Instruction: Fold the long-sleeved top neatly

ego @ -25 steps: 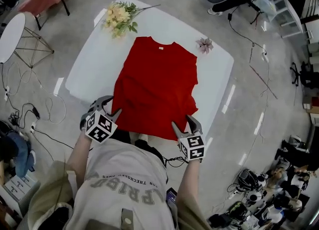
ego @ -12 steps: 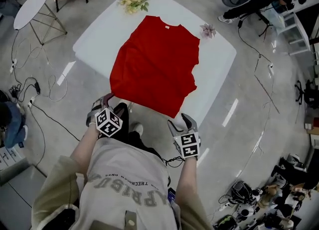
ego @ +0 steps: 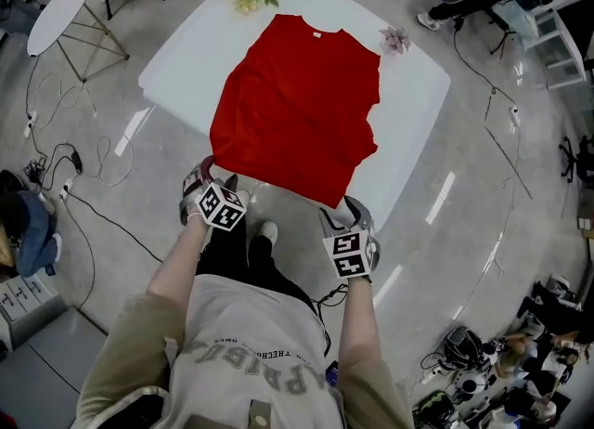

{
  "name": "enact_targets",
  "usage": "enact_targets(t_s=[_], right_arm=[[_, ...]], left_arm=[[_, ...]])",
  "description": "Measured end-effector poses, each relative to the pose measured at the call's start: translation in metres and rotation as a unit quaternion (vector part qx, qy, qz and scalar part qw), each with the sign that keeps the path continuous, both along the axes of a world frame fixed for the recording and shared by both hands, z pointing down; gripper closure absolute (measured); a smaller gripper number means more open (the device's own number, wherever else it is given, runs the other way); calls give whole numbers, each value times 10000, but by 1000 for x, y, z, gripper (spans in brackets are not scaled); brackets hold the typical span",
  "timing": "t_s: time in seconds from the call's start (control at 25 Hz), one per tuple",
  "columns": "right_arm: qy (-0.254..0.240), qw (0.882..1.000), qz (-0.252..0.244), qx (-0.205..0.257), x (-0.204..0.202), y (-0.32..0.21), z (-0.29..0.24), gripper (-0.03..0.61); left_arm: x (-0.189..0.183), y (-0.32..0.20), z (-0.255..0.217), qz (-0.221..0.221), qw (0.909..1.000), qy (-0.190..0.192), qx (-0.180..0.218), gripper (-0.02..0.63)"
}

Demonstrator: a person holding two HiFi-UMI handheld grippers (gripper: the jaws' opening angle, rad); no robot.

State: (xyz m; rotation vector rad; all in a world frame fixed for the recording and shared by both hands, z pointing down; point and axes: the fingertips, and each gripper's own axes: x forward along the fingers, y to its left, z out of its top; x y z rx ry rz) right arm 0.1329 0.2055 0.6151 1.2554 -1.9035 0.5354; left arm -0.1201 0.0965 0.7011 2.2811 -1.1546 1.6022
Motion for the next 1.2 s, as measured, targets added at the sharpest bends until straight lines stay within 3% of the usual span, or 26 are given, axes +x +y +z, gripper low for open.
enact_targets(t_s=[0.12,0.24,0.32,0.36,0.56,0.76,0.96,1.2], right_arm=[[191,9998,72,34,3,-6,4,324],[300,9994,148,78,6,-6,8,336],[349,9991,204,98,10,-7,8,385],[342,9991,231,109,12,-7,8,401],[282,9991,191,266,6,-7,-3,549],[155,9986,184,466,5,8,-26,560],[52,9993,-12,371,8,35,-33,561],[-149,9988,-144,449,17,44,-47,561]], left_arm=[[0,-13,-4,-205,9992,204,276,321],[-5,-16,-18,-242,9969,440,608,450],[-9,-18,-30,-50,9952,503,841,569],[-10,-19,-36,72,9943,541,917,584],[-16,-24,-83,368,9876,877,1250,591],[-20,-7,-140,586,9774,1032,1752,592],[-29,29,-134,571,9840,834,1468,592],[-25,52,-145,402,9853,832,1435,592]])
